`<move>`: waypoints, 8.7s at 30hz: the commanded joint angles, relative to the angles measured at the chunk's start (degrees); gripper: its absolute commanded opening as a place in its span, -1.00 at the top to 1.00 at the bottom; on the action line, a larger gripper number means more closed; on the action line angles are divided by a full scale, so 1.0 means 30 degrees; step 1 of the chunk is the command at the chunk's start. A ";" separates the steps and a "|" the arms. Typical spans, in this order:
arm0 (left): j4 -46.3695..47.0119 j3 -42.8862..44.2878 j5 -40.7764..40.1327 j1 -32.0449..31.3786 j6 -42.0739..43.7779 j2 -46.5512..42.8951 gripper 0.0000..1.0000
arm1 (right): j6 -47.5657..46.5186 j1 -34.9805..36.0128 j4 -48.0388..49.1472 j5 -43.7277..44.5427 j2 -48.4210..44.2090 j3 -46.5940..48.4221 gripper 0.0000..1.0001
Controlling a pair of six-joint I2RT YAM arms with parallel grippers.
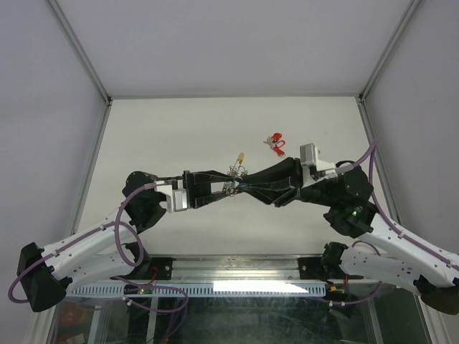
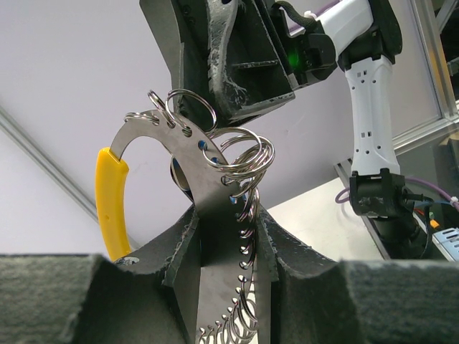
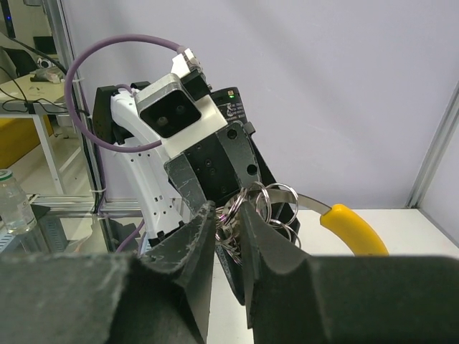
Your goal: Put the keys on the keyring
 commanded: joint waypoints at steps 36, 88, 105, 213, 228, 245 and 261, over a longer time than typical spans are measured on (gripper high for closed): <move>0.0027 0.1014 0.0429 -0.0103 -0.0123 -0.0002 1.00 | -0.9959 0.0098 0.3613 -0.0956 -0.0447 -0.1600 1.00; -0.0139 0.1677 -0.1220 -0.0196 0.2087 0.0334 0.78 | -0.4965 0.0215 1.9876 0.2896 0.2759 -0.5221 1.00; -0.0018 0.1481 0.0035 -0.0186 -0.0446 -0.2038 0.03 | -1.0123 0.0215 1.5980 0.1377 -0.0375 -0.7005 1.00; -0.2224 0.3478 0.3247 -0.0326 0.1550 0.0059 1.00 | -1.2536 0.0215 0.7422 -0.1483 -0.1974 -0.4804 1.00; -0.3470 0.3740 0.1988 -0.0301 0.1377 -0.0079 0.61 | -1.1527 0.0215 0.4427 0.0654 -0.2375 -0.3882 1.00; 0.0489 0.0412 -0.6672 -0.0363 -0.6255 -0.0454 -0.21 | -1.0863 0.0214 0.7762 0.6002 -0.1194 -0.3997 1.00; 0.2536 0.0321 -0.1280 -0.0408 -0.4522 -0.0644 0.08 | -1.2283 0.0215 0.5693 0.2288 -0.2414 -0.4354 1.00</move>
